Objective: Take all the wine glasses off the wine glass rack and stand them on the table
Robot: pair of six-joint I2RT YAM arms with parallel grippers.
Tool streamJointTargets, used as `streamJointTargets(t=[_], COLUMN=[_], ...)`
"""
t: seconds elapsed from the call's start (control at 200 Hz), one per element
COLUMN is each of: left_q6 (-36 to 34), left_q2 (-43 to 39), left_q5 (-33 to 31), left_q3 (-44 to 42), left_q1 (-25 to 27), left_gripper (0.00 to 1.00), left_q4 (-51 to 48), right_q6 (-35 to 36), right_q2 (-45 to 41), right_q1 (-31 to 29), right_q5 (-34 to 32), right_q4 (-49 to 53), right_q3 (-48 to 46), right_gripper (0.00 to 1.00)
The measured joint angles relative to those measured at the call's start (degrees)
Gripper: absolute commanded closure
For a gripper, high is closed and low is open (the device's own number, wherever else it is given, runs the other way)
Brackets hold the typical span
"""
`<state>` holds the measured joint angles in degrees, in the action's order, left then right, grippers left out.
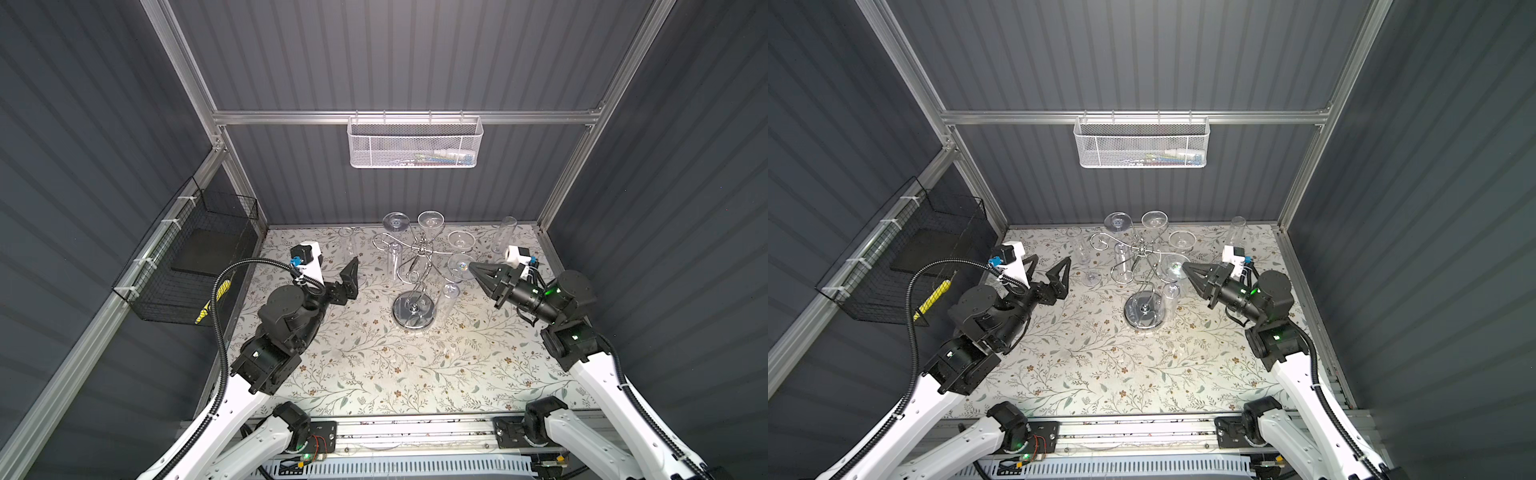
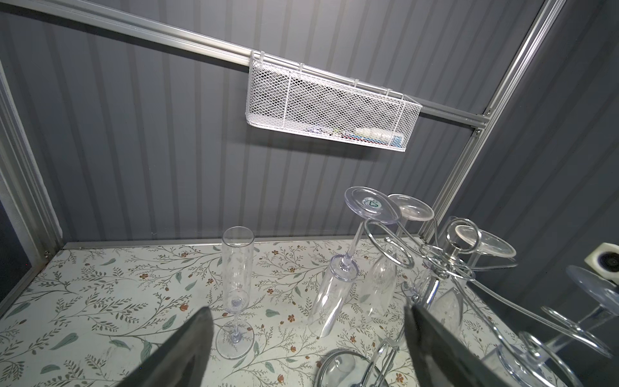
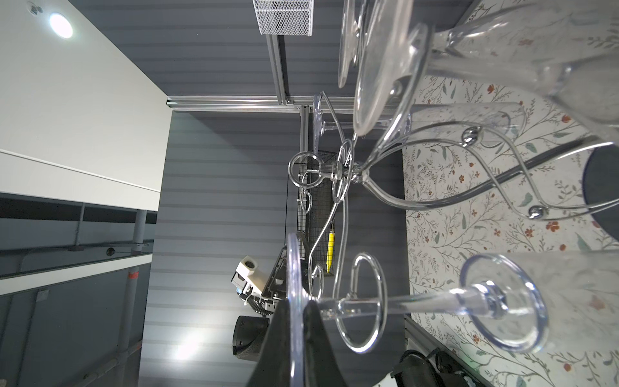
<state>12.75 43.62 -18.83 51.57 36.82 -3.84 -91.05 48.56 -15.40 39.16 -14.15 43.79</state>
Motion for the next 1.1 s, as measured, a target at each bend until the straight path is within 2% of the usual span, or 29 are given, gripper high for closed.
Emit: streamJointTargets(t=[0.575,1.101], left_q6=[0.0,-0.2], left_q2=[-0.8,-2.4], left_q5=[0.0,-0.7], left_q3=[0.0,0.0], left_q1=[0.0,0.0], left_gripper=[0.09,0.08], left_q4=[-0.1,-0.8], right_q6=[-3.5,-3.0], right_q2=[8.1,3.5], right_q1=[-4.1,-4.5], right_q5=[-0.9,-2.6], right_q4=[-2.6,-0.4], right_q3=[5.9,5.5], right_gripper=[1.0,1.0])
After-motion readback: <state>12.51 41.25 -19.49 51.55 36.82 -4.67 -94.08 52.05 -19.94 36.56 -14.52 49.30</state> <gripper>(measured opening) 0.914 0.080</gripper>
